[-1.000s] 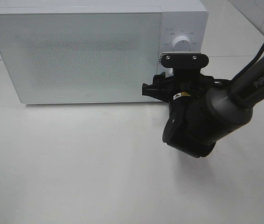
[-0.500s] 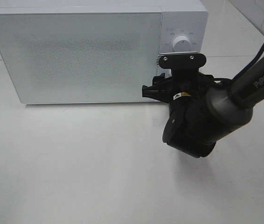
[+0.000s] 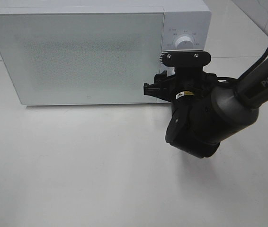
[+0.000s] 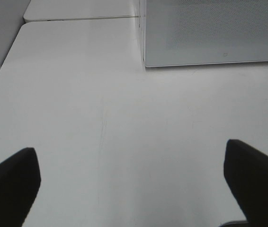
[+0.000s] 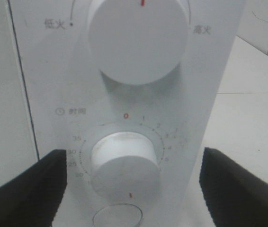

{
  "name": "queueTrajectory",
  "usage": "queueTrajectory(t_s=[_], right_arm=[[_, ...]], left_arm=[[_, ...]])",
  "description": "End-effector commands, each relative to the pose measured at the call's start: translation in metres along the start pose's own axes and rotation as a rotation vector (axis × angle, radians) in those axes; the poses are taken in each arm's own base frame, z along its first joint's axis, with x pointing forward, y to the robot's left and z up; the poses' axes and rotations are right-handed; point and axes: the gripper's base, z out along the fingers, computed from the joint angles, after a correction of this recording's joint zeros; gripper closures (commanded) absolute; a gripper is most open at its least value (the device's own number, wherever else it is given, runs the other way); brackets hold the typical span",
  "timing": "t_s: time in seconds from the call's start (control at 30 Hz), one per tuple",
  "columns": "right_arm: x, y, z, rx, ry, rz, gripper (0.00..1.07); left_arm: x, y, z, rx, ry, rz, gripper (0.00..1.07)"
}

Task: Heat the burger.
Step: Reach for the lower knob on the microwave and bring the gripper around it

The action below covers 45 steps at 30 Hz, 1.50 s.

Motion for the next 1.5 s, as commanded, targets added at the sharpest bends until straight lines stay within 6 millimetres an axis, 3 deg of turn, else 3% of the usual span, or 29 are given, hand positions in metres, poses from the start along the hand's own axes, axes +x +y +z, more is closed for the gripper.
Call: queueTrajectory(t_s=[0.03,1.5], right_arm=[[-0.027,-0.008,-0.004,0.075,-0.202,0.031,0.32],[-0.016,-0.01,0.002,0.077,-0.181,0.031,0.32]], left_arm=[[0.001,0.0,-0.002,-0.006,-0.027,-0.003,0.09],[0.001,0.0,-0.002,-0.006,-0.027,-0.003,0.09]])
